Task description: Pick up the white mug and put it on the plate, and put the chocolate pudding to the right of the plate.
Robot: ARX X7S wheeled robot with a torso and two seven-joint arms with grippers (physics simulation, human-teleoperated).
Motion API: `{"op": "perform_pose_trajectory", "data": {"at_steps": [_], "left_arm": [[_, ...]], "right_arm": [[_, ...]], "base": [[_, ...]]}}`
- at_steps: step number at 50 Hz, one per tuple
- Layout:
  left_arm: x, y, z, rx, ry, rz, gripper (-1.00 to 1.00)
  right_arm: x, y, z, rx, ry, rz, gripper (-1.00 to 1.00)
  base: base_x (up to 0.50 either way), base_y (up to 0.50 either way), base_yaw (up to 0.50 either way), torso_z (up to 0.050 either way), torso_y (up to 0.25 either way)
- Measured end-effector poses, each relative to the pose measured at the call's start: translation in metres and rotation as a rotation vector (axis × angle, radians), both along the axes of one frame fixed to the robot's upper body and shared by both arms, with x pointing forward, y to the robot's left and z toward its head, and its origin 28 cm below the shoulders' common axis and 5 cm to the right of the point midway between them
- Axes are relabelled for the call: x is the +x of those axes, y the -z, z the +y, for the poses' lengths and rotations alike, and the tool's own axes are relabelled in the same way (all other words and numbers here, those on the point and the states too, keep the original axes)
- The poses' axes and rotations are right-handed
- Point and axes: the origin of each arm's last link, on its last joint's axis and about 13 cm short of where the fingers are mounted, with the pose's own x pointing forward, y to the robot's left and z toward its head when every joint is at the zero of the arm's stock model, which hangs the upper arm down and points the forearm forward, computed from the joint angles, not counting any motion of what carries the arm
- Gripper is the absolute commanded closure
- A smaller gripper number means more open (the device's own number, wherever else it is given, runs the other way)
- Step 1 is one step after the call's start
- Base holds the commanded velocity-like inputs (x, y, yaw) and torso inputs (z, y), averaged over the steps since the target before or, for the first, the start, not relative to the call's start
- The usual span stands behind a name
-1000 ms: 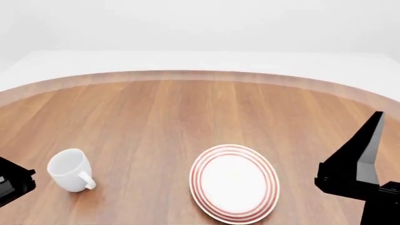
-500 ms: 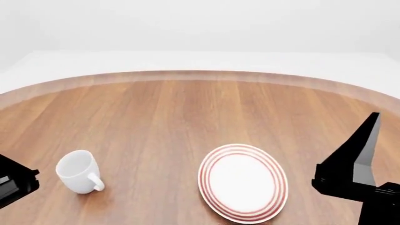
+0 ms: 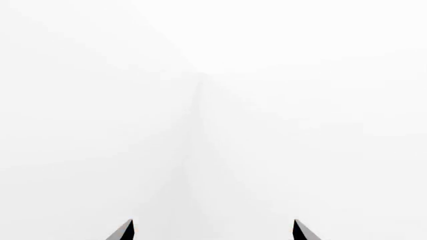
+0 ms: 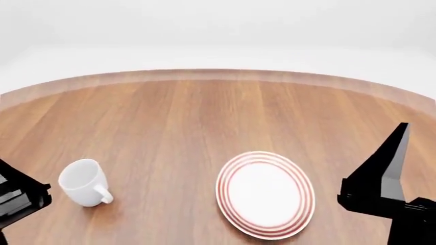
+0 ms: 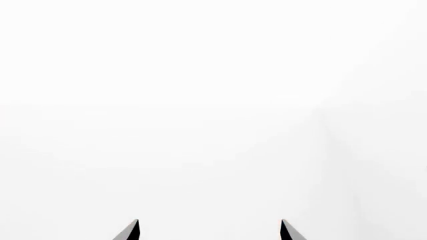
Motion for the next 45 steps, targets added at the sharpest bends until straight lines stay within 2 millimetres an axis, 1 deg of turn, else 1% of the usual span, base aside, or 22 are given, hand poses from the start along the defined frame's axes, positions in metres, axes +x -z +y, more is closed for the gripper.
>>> {"op": "perform_pose_trajectory", "data": {"at_steps": [18, 24, 29, 35, 45], "left_arm": [[0.002, 0.001, -0.001, 0.013, -0.013, 0.031, -1.0], [0.003, 0.001, -0.003, 0.007, -0.008, 0.053, -1.0], [0.007, -0.002, -0.011, -0.01, 0.028, 0.117, -1.0], [0.015, -0.011, -0.025, -0.046, 0.057, 0.204, -1.0], [0.032, -0.029, -0.044, -0.194, 0.05, 0.373, -1.0]], "right_arm": [[0.0, 0.001, 0.001, -0.001, -0.001, 0.008, -1.0], [0.001, 0.002, 0.001, 0.0, 0.0, 0.011, -1.0], [0.001, 0.002, 0.001, 0.001, 0.0, 0.013, -1.0], [0.001, 0.002, 0.001, 0.003, 0.0, 0.014, -1.0], [0.001, 0.002, 0.001, 0.005, -0.002, 0.018, -1.0]], "base": [[0.0, 0.0, 0.0, 0.015, -0.243], [0.0, 0.0, 0.0, 0.0, 0.0], [0.0, 0.0, 0.0, 0.0, 0.0], [0.0, 0.0, 0.0, 0.0, 0.0], [0.0, 0.0, 0.0, 0.0, 0.0]]}}
